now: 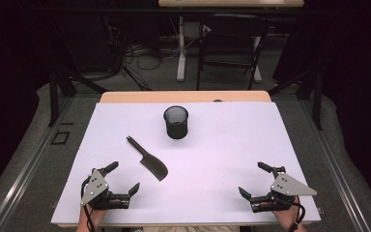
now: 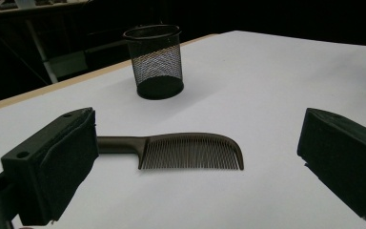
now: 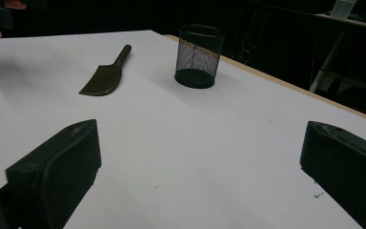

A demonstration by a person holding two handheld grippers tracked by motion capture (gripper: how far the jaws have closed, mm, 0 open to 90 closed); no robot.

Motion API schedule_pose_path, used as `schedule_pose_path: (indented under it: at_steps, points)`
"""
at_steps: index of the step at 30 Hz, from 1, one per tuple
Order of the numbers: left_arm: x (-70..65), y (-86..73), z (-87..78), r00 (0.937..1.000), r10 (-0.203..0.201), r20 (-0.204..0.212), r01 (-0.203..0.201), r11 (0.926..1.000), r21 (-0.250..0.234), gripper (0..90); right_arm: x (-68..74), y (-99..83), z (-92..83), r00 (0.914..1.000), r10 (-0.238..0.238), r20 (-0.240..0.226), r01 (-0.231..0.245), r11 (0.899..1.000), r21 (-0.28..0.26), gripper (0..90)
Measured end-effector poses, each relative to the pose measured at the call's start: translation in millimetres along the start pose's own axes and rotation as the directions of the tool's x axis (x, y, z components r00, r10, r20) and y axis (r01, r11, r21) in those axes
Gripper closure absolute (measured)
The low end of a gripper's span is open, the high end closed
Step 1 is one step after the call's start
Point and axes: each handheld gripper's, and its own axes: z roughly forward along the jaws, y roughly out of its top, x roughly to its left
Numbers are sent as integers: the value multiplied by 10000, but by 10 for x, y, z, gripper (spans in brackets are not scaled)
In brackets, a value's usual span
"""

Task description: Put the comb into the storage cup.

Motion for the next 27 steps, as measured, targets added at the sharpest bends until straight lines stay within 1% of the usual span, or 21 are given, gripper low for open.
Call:
schedule_pose_path:
  at_steps: [2, 4, 7, 9, 12, 14, 15, 17, 19, 20, 21, 23, 27]
  points:
    - [6, 0, 5, 10000, 49, 8, -49, 10000, 18, 2, -7, -3, 3, 10000, 41, -22, -41, 10000, -32, 0]
    - [14, 5, 8, 10000, 17, -1, -17, 10000, 4, 2, -7, -5, 10, 9999, 59, -103, -59, 10000, 25, 0]
    - [22, 9, 16, 10000, -40, -73, 41, 10000, 74, 2, -5, -9, 21, 9998, 68, -174, -68, 10000, 23, 0]
    - [26, 15, 21, 9999, 12, -140, -10, 9999, 139, 2, -5, -10, 22, 9998, 55, -185, -54, 10000, 37, 0]
    - [40, 30, 35, 9998, -65, -163, 69, 9998, 192, 2, -10, -10, 29, 9998, 17, -203, -14, 9999, 111, 0]
    - [52, 38, 48, 9998, -95, -183, 98, 9999, 143, 2, -12, -11, 37, 9998, 39, -217, -37, 9999, 128, 0]
    - [51, 46, 55, 9996, -123, -255, 126, 9998, 134, 2, -13, -12, 41, 9998, 19, -207, -16, 9999, 131, 0]
    - [45, 65, 70, 9996, -130, -230, 132, 9999, 64, 2, -11, -14, 47, 9997, 40, -230, -36, 9999, 150, 0]
    - [37, 79, 91, 9999, 65, -150, -62, 9998, 214, 2, -14, -16, 48, 9997, 30, -231, -25, 9998, 195, 0]
    - [29, 81, 105, 9999, 92, -138, -88, 9997, 247, 2, -16, -17, 47, 9997, 18, -224, -13, 9998, 201, 0]
    - [26, 81, 114, 9999, 42, -101, -39, 9996, 274, 2, -16, -18, 47, 9997, 53, -222, -49, 9998, 170, 0]
    - [33, 86, 135, 10000, 73, 12, -73, 9993, 380, 2, -15, -17, 48, 9998, 59, -197, -55, 9998, 186, 0]
    - [49, 107, 177, 10000, -46, -64, 49, 9989, 473, 2, -14, -14, 52, 9998, 5, -184, -1, 9998, 209, 0]
